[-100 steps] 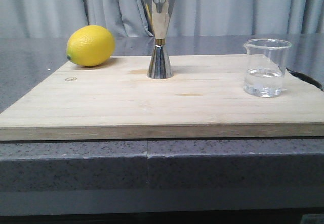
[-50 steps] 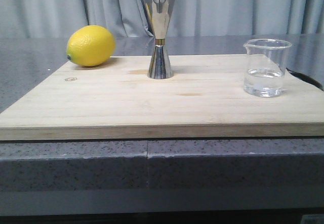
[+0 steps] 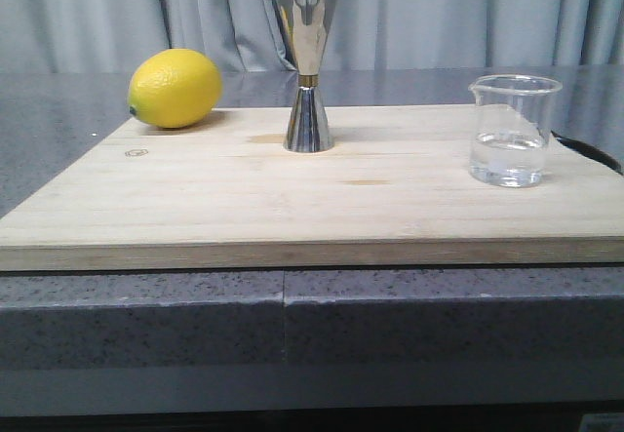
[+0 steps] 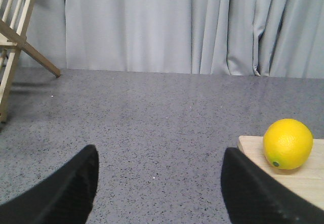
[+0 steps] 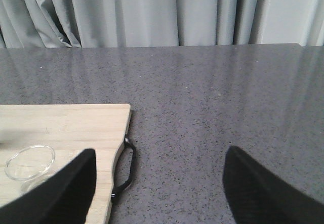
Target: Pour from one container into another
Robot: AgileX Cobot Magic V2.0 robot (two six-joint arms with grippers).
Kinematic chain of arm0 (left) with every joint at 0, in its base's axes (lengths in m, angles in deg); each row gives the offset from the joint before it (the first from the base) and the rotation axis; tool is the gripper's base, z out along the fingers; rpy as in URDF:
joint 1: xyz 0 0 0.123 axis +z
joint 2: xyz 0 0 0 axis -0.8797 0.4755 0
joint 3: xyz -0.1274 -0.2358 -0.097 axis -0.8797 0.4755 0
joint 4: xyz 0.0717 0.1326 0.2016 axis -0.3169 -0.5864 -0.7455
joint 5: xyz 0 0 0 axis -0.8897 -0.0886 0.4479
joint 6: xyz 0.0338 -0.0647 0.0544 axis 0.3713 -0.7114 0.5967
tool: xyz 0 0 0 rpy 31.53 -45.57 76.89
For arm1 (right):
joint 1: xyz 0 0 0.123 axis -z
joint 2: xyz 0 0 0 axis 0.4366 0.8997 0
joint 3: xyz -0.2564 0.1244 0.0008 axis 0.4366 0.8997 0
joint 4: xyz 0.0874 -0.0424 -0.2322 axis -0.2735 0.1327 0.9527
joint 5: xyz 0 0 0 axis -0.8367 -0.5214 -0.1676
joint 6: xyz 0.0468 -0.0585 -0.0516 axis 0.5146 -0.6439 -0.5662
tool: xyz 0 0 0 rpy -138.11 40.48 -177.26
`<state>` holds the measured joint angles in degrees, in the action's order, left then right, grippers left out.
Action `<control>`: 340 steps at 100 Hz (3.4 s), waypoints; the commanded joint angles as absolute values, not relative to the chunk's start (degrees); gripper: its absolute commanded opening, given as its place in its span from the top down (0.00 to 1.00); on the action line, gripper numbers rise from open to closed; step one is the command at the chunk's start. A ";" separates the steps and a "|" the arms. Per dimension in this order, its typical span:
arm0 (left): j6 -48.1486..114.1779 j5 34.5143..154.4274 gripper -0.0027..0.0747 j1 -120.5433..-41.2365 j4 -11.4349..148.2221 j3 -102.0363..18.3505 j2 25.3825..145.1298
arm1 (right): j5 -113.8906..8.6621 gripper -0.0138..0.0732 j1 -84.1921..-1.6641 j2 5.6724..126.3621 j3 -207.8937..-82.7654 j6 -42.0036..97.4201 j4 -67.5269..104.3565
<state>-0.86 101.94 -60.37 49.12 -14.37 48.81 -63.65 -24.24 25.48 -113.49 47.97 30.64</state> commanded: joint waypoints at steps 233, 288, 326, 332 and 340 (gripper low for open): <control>115.47 142.94 0.21 -82.32 148.37 -49.69 129.84 | -71.47 0.10 -24.09 34.55 -122.52 47.63 30.60; 114.51 142.41 0.48 -84.04 148.37 -53.44 132.43 | -71.47 0.10 -24.09 34.55 -122.52 47.63 30.60; 114.51 142.81 0.69 -84.04 148.37 -53.44 132.43 | -71.38 0.10 -24.09 34.55 -122.52 47.63 30.60; 114.51 144.18 0.69 -84.04 148.37 -53.47 132.43 | -71.34 0.10 -24.09 34.55 -122.52 47.63 30.60; 114.51 146.60 0.69 -84.04 148.37 -54.03 132.43 | -71.25 0.10 -24.09 34.55 -122.52 47.63 30.60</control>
<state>115.05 140.28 -83.55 143.56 -51.89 135.11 -75.76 -24.24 33.70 -120.43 47.97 30.64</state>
